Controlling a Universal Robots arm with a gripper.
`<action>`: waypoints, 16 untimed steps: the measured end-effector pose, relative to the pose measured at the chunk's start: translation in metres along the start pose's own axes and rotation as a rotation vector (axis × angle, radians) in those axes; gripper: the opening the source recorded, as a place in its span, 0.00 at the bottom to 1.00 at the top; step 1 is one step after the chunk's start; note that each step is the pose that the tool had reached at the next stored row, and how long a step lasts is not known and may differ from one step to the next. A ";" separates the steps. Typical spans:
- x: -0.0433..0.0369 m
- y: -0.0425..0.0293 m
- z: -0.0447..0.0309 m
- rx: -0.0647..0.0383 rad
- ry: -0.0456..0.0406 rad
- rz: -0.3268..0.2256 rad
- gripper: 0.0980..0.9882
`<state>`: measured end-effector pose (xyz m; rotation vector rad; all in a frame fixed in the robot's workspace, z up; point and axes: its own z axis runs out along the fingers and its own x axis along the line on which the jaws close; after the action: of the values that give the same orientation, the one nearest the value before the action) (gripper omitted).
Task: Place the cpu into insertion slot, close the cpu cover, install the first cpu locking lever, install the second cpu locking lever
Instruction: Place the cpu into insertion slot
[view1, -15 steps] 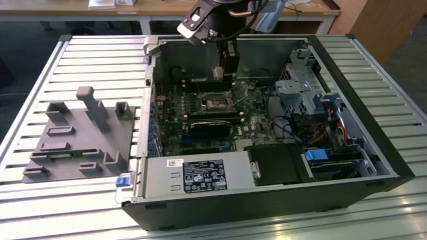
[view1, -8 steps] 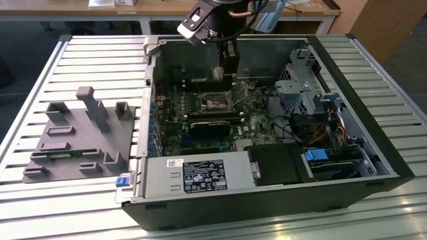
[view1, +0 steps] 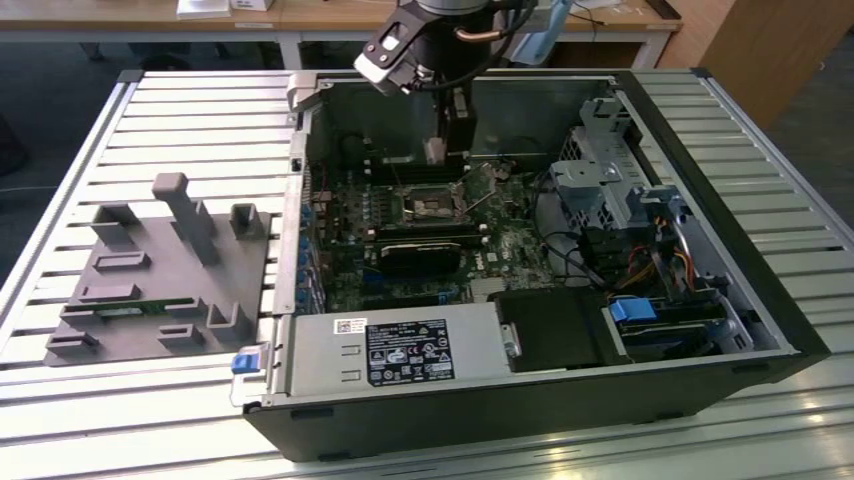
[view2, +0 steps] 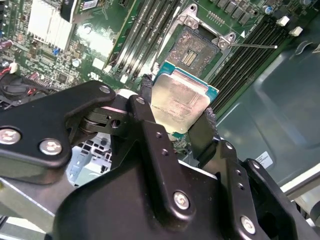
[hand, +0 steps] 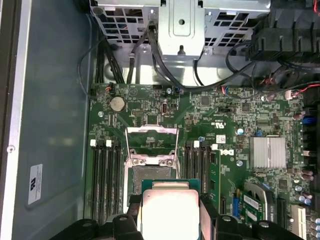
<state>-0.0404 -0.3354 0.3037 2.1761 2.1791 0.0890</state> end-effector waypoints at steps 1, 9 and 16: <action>0.0004 -0.0005 0.0018 0.000 0.0000 0.000 0.50; 0.0020 -0.0044 0.0150 -0.001 0.0142 -0.014 0.50; 0.0025 -0.0054 0.0271 -0.001 0.0161 -0.014 0.50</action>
<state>-0.0436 -0.3330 0.2762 2.1669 2.2019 0.1074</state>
